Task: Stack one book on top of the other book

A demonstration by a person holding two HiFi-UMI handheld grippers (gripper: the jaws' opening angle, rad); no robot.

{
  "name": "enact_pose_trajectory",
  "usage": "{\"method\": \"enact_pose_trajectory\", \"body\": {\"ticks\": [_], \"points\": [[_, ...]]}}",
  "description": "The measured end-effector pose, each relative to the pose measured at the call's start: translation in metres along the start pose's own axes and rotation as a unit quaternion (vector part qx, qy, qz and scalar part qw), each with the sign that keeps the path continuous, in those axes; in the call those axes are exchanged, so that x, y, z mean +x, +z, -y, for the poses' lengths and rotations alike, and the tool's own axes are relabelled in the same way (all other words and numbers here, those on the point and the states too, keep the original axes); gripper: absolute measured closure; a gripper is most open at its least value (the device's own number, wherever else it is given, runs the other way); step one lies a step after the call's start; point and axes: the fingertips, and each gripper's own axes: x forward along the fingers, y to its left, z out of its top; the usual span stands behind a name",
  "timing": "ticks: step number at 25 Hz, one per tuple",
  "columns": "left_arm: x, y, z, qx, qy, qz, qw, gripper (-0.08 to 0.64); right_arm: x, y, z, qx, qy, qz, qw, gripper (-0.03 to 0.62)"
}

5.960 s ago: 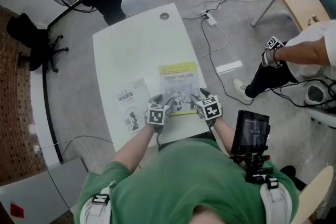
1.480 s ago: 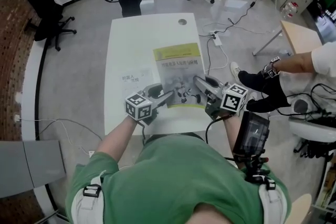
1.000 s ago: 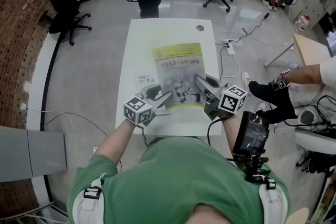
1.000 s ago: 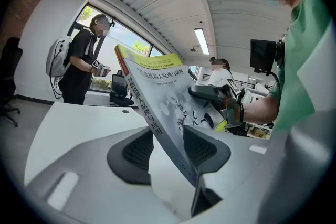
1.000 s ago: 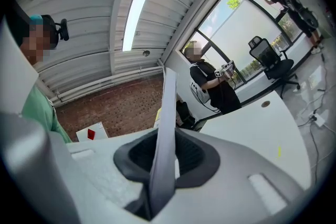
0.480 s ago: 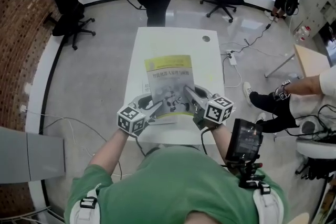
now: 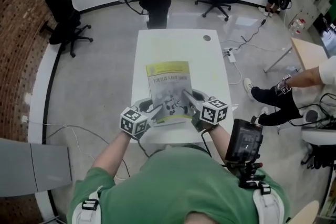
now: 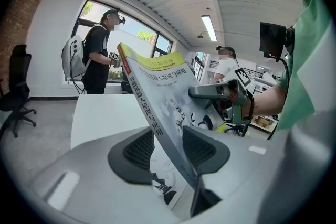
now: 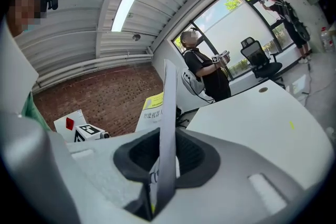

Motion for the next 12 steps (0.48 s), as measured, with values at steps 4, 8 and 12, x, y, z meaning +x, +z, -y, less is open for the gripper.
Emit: {"method": "enact_pose_trajectory", "body": {"ticks": [4, 8, 12], "points": [[-0.009, -0.015, -0.007, -0.008, -0.007, -0.013, 0.9999, 0.382, 0.01, -0.017, -0.005, 0.007, -0.019, -0.012, 1.0, 0.523], [-0.007, -0.018, -0.008, -0.019, -0.012, -0.032, 0.9992, 0.382, 0.011, -0.021, -0.002, 0.018, -0.036, -0.028, 0.999, 0.523], [-0.013, -0.034, -0.007, -0.036, -0.011, -0.045, 0.9983, 0.383, 0.015, -0.04, -0.003, 0.029, -0.049, -0.051, 0.997, 0.523]]}}
